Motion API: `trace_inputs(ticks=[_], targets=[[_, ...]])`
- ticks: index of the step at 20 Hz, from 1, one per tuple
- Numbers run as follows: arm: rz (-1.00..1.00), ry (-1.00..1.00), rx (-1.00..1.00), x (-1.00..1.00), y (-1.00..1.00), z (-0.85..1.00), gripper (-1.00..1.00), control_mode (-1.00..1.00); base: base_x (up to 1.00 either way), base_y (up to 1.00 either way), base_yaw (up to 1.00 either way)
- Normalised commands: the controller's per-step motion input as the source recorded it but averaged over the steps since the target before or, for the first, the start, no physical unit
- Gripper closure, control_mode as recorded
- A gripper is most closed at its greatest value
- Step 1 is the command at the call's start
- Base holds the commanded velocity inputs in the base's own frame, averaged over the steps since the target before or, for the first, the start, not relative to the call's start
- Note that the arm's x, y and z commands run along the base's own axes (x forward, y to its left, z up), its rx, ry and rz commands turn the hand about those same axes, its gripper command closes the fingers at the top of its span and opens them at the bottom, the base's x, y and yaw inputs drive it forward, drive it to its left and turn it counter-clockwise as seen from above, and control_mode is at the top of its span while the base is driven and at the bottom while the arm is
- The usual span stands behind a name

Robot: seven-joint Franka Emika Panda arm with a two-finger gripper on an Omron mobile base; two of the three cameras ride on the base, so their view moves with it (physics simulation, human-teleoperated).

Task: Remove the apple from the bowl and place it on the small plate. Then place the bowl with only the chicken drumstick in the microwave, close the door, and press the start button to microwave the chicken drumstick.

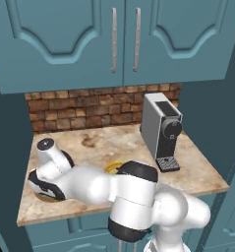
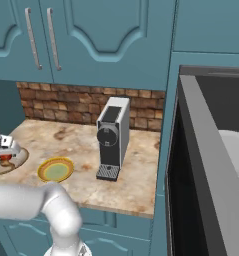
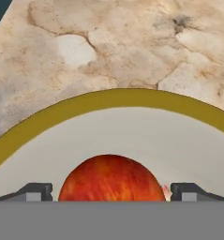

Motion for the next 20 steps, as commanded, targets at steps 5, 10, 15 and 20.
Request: trace_inputs(ticks=[5,10,15,20], targets=[[0.02,0.00,0.00,0.02,0.00,-0.17,1.00,-1.00,0.00,0.00,0.00],[0.00,-0.06,0.02,-0.24,-0.04,0.05,1.00,-1.00,0.00,0.00,0.00],[-0.02,-0.22,0.03,-0.50,-0.42,0.63,1.00,-1.00,0.00,0.00,0.00],[-0.02,-0.26,0.11,-0.64,-0.98,0.70,1.00,-1.00,0.00,0.00,0.00]])
